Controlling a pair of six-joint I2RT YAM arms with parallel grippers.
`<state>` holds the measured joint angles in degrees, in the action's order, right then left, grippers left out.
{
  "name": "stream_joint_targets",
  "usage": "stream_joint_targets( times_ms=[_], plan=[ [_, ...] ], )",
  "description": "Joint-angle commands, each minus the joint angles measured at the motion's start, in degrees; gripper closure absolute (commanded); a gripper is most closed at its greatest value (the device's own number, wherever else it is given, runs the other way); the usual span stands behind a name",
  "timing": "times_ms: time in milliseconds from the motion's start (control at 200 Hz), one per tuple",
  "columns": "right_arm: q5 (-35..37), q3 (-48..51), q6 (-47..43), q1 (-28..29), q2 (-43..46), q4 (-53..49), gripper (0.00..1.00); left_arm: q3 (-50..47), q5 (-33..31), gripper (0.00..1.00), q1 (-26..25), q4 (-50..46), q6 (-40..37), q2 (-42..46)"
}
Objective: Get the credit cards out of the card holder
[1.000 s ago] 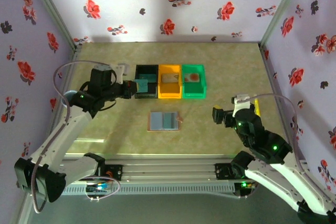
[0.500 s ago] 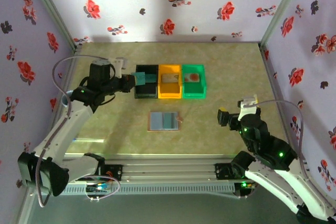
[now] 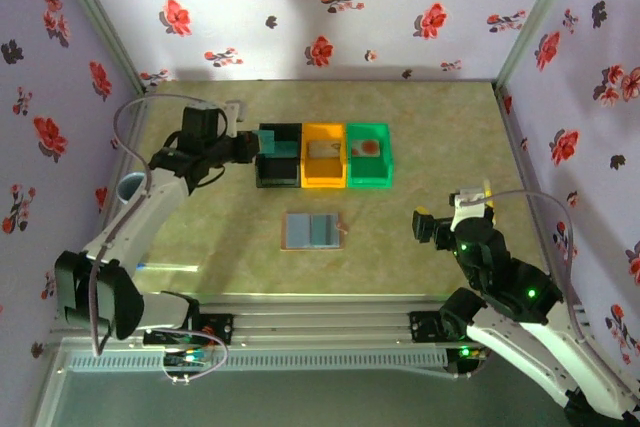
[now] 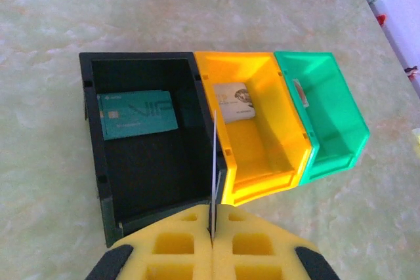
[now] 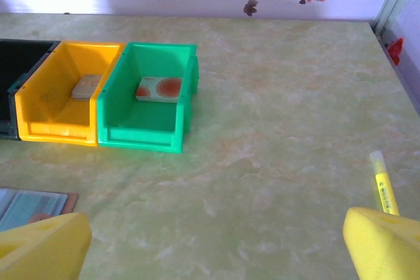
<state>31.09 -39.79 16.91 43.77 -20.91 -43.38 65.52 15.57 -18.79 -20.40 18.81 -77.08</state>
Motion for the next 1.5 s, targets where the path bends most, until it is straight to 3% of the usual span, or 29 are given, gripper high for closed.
stream_joint_targets(
  times_ms=[0, 640, 1495],
  plan=[
    [-0.3, 0.5, -0.8, -0.4, 0.1, 1.3, 0.01, 3.1, -0.6, 1.00, 0.5, 1.9, -1.7, -2.4],
    [-2.5, 1.1, -1.2, -0.4, 0.8, 1.7, 0.01, 12.1, -1.4, 1.00, 0.6, -0.7, 0.0, -20.2],
    [-3.5, 1.5, -1.4, -0.4, 0.6, 2.3, 0.01, 24.3, 2.5, 1.00, 1.2, 0.6, 6.3, -39.4]
  ],
)
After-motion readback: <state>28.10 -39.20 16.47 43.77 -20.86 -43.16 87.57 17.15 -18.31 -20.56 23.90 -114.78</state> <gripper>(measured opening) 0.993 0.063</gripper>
